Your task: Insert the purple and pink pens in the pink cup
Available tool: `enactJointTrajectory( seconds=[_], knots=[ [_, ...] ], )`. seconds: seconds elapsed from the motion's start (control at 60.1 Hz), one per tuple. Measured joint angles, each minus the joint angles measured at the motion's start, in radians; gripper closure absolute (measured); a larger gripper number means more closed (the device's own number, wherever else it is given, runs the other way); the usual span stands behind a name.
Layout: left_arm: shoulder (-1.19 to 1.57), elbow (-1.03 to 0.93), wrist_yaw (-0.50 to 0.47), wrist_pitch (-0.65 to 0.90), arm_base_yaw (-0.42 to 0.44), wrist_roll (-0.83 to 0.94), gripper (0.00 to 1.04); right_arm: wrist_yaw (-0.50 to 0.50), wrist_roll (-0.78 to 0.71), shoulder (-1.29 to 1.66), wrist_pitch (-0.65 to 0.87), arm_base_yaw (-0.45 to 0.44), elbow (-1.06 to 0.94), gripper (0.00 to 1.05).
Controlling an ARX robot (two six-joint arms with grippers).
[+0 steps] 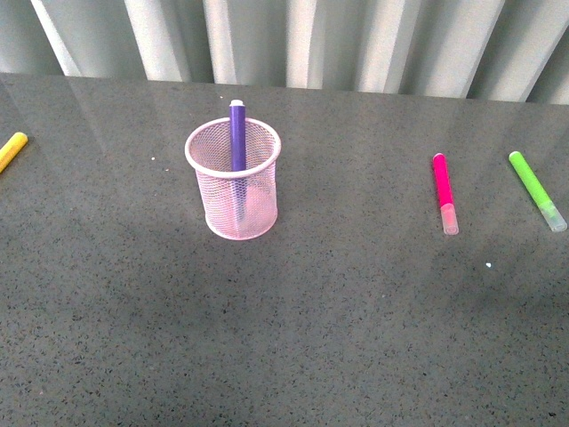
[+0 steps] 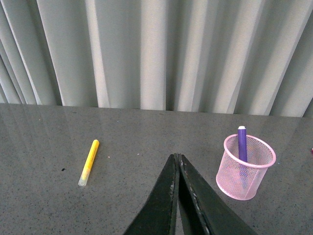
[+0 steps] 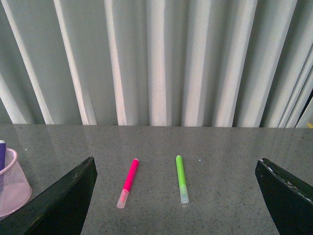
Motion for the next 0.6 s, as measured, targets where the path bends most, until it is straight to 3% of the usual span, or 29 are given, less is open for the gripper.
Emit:
enactJointTrajectory(
  seconds=[0.116,0.449,0.466,0.515,0.532,0.565,0.599],
  knots=[
    [0.0,0.0,0.0,-0.001,0.0,0.0,0.74,0.0,0.0,0.0,0.0,0.0,0.0,0.07],
    [0.0,0.0,0.0,-0.001,0.0,0.0,0.14,0.002,0.0,0.0,0.0,0.0,0.0,0.07],
    [0.0,0.0,0.0,-0.001,0.0,0.0,0.11,0.018,0.003,0.004,-0.004,0.003,0.001,0.07],
    [0.0,0.0,0.0,-0.001,0.0,0.003,0.05,0.189,0.056,0.071,-0.084,0.047,0.037,0.07],
    [0.0,0.0,0.0,-0.001,0.0,0.003,0.06,0.291,0.087,0.153,-0.095,0.059,0.061,0.07],
    [0.0,0.0,-0.003,-0.001,0.0,0.003,0.07,0.368,0.112,0.262,-0.078,0.048,0.092,0.07],
    [-0.001,0.0,0.001,-0.001,0.0,0.003,0.07,0.372,0.129,0.386,-0.044,0.026,0.137,0.07]
  ],
)
